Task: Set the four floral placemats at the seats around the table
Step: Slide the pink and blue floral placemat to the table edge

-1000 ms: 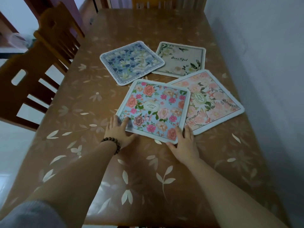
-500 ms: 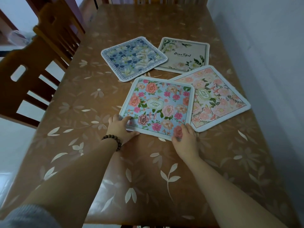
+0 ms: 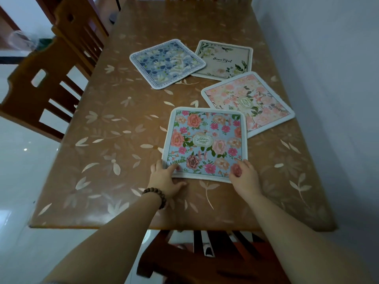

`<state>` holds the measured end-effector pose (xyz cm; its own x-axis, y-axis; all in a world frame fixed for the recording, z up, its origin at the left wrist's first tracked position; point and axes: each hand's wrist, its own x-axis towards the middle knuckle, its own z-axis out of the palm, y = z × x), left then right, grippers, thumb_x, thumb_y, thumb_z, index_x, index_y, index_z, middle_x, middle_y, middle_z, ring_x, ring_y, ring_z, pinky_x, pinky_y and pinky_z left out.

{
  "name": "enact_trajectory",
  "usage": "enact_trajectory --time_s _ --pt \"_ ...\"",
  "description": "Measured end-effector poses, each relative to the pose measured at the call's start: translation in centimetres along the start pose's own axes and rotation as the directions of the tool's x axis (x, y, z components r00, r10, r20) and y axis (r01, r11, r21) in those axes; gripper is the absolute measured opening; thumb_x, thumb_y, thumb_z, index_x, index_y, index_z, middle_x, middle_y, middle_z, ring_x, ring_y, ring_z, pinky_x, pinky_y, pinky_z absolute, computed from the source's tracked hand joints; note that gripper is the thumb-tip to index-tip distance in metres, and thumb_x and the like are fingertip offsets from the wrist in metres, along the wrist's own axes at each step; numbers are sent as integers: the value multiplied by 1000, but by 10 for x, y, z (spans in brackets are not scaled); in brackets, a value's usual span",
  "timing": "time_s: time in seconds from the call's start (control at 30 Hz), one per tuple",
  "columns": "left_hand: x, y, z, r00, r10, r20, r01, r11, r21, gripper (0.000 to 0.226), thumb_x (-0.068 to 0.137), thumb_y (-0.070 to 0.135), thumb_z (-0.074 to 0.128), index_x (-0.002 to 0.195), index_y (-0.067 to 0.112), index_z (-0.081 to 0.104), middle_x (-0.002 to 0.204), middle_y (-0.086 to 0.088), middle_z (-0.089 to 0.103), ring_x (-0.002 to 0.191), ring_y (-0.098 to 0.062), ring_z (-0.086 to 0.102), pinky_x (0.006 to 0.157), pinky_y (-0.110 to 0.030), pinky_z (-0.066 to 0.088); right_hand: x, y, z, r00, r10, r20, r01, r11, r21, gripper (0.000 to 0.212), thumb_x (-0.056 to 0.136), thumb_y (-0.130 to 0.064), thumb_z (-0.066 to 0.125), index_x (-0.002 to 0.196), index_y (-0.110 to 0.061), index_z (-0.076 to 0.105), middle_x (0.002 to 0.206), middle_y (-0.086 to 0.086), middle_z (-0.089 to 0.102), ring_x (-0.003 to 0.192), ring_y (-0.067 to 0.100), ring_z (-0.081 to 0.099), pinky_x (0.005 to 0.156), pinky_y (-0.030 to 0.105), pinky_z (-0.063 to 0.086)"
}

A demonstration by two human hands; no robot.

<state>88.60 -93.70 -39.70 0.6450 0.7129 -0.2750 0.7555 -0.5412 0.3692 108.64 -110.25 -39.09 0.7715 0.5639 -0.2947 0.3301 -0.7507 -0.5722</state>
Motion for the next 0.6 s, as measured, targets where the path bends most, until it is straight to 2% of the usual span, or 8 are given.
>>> enact_trajectory --time_s 0.13,0.3,0.37,0.47,0.53,0.6 --pt "-31 -8 0 998 11 66 -9 1000 -21 54 74 51 68 123 34 53 125 -9 40 115 -32 31 96 -41 36 -26 10 -5 998 -14 57 16 999 -35 51 87 -24 61 135 -11 49 145 12 40 135 28 34 108 44 35" --pt "-55 -25 1 999 23 30 -20 992 -122 38 78 38 68 110 17 61 112 -8 56 108 -28 47 83 -33 41 -39 18 -13 992 -65 105 70 997 -38 55 86 -26 63 137 -11 47 143 9 42 134 26 35 110 43 33" --pt "-55 -30 -2 1000 15 21 -12 994 -111 40 80 40 66 111 17 59 108 -7 59 106 -26 50 79 -30 41 -38 21 -15 989 -74 130 85 993 -78 67 85 -34 65 143 -14 38 152 11 29 142 26 21 115 43 24" --pt "-40 -34 -10 999 35 29 -33 997 -75 63 79 50 65 130 17 47 125 -6 54 117 -26 43 92 -38 43 -43 18 -10 993 -23 118 44 982 -182 98 76 -56 68 151 -21 14 160 9 -1 146 26 -8 116 45 13" --pt "-25 -33 -18 998 43 56 -39 997 -67 85 76 57 65 143 16 31 144 -8 37 131 -29 31 104 -44 34 -48 14 -2 992 20 121 10 970 -243 119 66 -66 70 151 -24 -1 158 11 -15 144 29 -15 115 49 14" --pt "-7 -30 -25 995 50 87 -46 998 -49 98 74 60 64 148 18 17 154 -9 18 140 -28 16 111 -45 23 -51 10 6 988 49 144 -3 952 -306 131 60 -70 71 149 -26 -14 155 14 -24 143 31 -19 115 49 13"
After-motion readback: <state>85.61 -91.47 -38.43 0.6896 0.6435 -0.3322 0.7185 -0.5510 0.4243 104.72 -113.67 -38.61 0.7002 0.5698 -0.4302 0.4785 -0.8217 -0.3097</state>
